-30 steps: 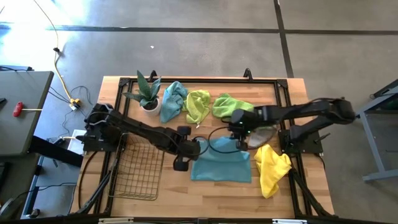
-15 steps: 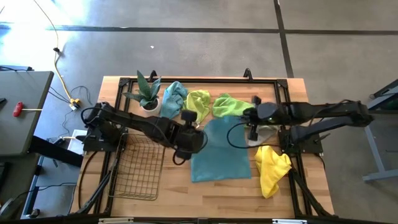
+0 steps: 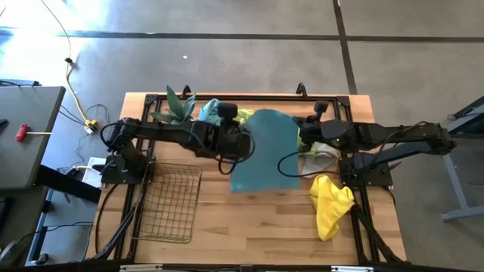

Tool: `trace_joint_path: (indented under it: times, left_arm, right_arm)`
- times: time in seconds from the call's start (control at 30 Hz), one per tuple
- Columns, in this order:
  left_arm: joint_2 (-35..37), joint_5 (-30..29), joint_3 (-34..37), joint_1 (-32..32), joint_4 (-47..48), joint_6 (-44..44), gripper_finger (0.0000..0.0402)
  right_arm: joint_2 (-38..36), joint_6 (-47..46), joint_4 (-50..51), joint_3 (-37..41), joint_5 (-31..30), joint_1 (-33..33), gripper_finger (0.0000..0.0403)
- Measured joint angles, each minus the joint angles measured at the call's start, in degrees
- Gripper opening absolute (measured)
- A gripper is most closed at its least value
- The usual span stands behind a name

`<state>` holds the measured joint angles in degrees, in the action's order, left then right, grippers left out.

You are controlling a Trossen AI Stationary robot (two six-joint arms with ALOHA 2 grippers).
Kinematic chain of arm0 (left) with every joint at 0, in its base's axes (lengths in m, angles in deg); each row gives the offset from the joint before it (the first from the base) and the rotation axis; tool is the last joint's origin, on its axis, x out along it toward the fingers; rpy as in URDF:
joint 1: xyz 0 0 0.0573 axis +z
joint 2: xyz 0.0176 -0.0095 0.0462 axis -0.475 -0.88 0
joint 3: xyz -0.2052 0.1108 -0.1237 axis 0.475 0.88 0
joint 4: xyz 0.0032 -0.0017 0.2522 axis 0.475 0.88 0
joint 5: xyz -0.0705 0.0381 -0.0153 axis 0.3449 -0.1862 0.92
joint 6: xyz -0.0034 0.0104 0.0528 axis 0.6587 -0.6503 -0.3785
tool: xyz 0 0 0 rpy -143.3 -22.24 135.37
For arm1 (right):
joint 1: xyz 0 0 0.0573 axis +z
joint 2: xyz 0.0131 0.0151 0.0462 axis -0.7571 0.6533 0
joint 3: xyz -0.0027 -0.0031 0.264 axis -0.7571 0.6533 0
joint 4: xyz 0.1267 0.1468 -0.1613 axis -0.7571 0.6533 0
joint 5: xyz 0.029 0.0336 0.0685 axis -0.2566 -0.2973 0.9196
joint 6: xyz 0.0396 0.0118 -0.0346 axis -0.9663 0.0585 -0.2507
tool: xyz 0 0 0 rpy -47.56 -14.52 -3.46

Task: Fold microfiber towels
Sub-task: Fold the bottom blue microfiber towel

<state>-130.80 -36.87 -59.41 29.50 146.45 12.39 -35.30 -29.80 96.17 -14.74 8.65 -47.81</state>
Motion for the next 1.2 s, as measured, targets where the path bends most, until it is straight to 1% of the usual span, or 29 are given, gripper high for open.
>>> trace_joint_path:
  times: [0.1,0.2,0.27,0.37,0.43,0.53,0.6,0.67,0.73,0.8,0.83,0.87,0.9,0.93,1.0,1.07,1.2]
  left_arm:
    - [0.0,-4.83,-0.78,2.17,-0.55,-3.07,0.0]
    - [0.0,-10.58,-2.15,3.67,-2.14,-5.93,0.0]
    - [0.0,-13.02,-3.93,4.26,-2.34,-6.89,0.0]
    - [0.0,-13.14,-7.59,4.42,-2.35,-6.76,0.0]
    - [0.0,-11.49,-9.68,3.91,-2.32,-3.89,0.0]
    - [0.02,-5.2,-11.45,2.28,-1.27,0.59,0.0]
    - [0.02,1.99,-11.78,0.9,-0.05,4.27,0.0]
    - [0.02,11.15,-11.78,-0.55,2.25,8.11,0.0]
    - [0.0,21.01,-11.74,-2.04,4.99,12.36,0.0]
    - [0.12,29.28,-10.36,-3.86,5.1,16.35,0.0]
    - [0.15,32.46,-9.28,-4.8,4.73,17.77,0.0]
    - [0.03,34.5,-8.36,-5.84,4.56,18.86,0.0]
    - [-0.13,35.33,-7.42,-7.02,4.32,19.91,0.0]
    - [-0.13,35.48,-6.51,-8.15,4.07,21.09,0.0]
    - [0.02,35.48,-4.64,-10.35,3.46,23.34,0.0]
    - [0.04,36.39,-2.14,-12.29,2.3,25.16,0.0]
    - [-0.02,38.06,2.49,-15.9,-2.54,28.4,0.0]
  right_arm:
    - [0.17,7.58,-6.99,0.01,-0.95,-1.91,0.0]
    - [0.16,12.58,-14.01,0.0,-0.96,-4.29,0.0]
    - [0.15,15.95,-17.84,0.0,-0.94,-5.52,0.0]
    - [0.15,20.38,-22.54,0.0,-0.95,-6.41,0.0]
    - [0.15,20.07,-23.43,-0.05,-0.95,-6.25,0.0]
    - [0.15,13.21,-18.96,-0.05,-0.91,-4.37,0.0]
    - [0.15,7.33,-12.06,-0.05,-0.68,-2.38,0.0]
    - [0.15,-0.38,-4.02,-0.05,1.27,0.01,0.0]
    - [0.15,-10.11,3.43,-0.05,6.26,2.59,0.0]
    - [0.15,-21.17,8.51,-0.05,13.66,5.12,0.0]
    - [0.15,-26.28,10.13,-0.05,17.77,6.37,0.0]
    - [0.15,-31.39,11.08,-0.05,21.74,7.7,0.0]
    - [0.15,-35.94,11.5,-0.05,25.4,9.06,0.0]
    - [0.15,-40.04,11.46,-0.05,28.82,10.46,0.0]
    - [0.15,-47.02,10.93,-0.05,33.62,13.32,0.0]
    - [0.15,-52.4,10.27,-0.05,36.17,16.1,0.0]
    - [0.54,-60.44,9.78,-0.05,37.56,21.46,0.0]
